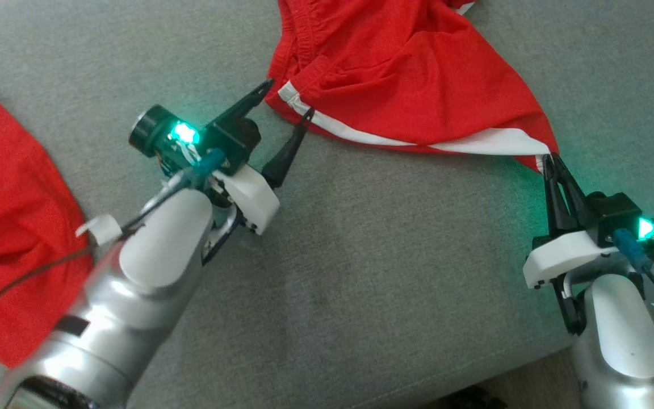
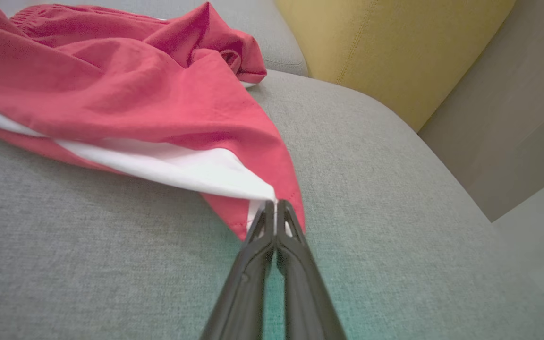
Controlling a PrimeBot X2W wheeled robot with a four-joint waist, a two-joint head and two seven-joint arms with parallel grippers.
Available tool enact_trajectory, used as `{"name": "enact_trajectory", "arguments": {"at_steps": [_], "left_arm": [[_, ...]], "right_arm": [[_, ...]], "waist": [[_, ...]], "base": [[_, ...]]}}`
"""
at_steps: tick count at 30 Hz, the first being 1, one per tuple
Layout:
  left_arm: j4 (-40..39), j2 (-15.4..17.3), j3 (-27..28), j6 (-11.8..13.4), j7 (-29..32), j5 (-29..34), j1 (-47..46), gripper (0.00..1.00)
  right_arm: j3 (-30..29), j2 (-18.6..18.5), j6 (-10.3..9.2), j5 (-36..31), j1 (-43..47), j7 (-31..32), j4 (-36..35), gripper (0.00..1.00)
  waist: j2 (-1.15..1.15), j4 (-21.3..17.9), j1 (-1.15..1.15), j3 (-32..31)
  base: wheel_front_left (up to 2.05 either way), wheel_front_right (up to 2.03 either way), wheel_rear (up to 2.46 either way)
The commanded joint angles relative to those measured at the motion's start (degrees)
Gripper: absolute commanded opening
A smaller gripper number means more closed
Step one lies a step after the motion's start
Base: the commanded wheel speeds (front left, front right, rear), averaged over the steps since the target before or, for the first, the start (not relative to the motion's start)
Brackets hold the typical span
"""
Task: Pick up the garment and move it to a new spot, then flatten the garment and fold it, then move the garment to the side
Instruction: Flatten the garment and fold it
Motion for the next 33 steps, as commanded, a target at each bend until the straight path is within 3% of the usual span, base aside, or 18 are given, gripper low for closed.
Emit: {"name": "enact_trajectory", "arguments": {"at_steps": [1, 17, 18, 19, 20, 33], "left_arm": [[-0.4, 1.7, 0.4, 0.1, -0.3, -1.0, -3.3, 1.00], [7.5, 2.5, -9.9, 0.1, -1.6, -8.7, -10.4, 1.00], [7.7, 2.6, -10.4, 0.1, -1.6, -9.1, -10.6, 0.82], [7.9, 2.6, -10.9, 0.1, -1.7, -9.5, -10.9, 0.33], [8.0, 2.5, -11.4, 0.1, -2.0, -9.9, -11.1, 0.00], [8.2, 2.6, -13.4, 0.1, -6.3, -14.1, -11.6, 0.00]], "right_arm": [[1.3, -0.3, -0.04, 0.5, -1.0, -0.5, -1.3, 0.00], [1.9, -0.3, -0.04, 1.3, -1.6, -1.2, -0.4, 0.00], [1.9, -0.3, -0.04, 1.3, -1.6, -1.2, -0.4, 0.00], [1.9, -0.3, -0.04, 1.3, -1.7, -1.2, -0.4, 0.00], [1.8, -0.3, -0.04, 1.3, -1.8, -1.3, -0.4, 0.00], [0.4, -0.3, -0.04, -0.9, -2.9, -1.4, -1.0, 0.00]], "waist": [[0.00, -0.4, -0.01, 0.5], [0.00, -1.6, -0.01, 1.4], [0.00, -1.6, -0.01, 1.5], [0.00, -1.6, -0.01, 1.6], [0.00, -1.5, -0.01, 1.7], [0.00, 0.8, -0.01, -0.5]], "base": [[0.00, 0.00, 0.00], [0.00, 0.00, 0.00], [0.00, 0.00, 0.00], [0.00, 0.00, 0.00], [0.00, 0.00, 0.00], [0.00, 0.00, 0.00]]}}
